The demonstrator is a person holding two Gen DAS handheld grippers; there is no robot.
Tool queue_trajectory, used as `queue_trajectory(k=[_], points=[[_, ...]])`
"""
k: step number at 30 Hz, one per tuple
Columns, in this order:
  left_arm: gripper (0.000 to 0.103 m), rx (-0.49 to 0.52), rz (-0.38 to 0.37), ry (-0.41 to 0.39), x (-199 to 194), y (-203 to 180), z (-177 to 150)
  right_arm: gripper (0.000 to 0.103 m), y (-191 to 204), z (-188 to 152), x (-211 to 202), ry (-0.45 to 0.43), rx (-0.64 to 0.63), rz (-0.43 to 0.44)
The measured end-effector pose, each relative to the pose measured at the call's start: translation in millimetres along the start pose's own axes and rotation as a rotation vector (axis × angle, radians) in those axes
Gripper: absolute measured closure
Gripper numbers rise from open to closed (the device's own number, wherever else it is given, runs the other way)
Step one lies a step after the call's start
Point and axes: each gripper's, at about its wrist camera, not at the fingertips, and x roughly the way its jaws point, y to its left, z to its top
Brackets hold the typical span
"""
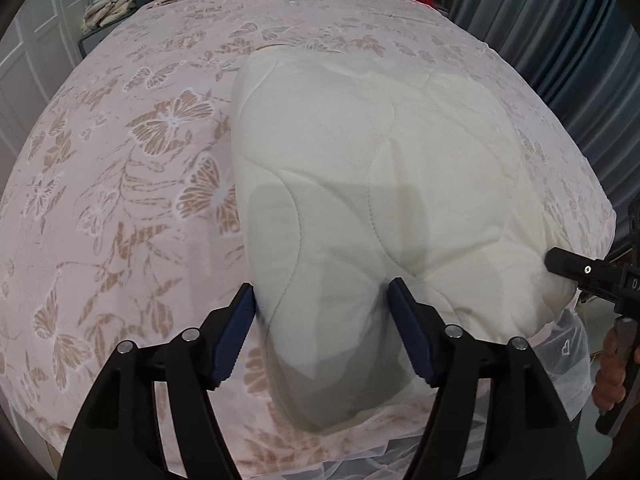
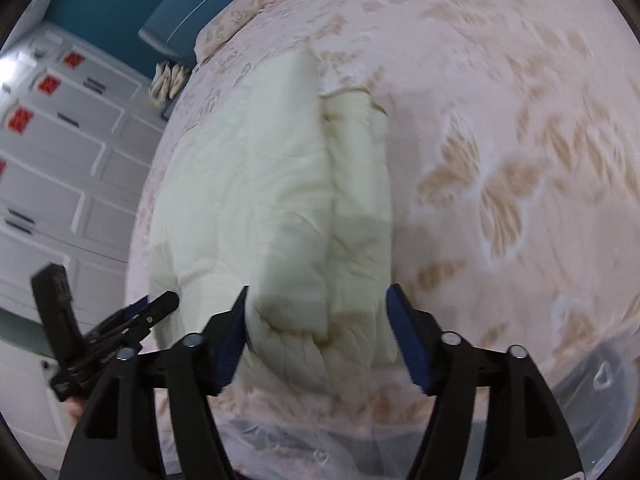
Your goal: Fold large clothes
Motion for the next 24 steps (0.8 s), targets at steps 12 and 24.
queue_trajectory(k=[12,24], points=[[0.023,-0.062,-0.020,0.031,20,8,-3,0.043,-21,-1,72,0.098,0.149,0.194],[0.058,-0.086,-0.077,-0.126,-36,24,41,0.077,124,37,-4,-0.171,-0.317,0.087]])
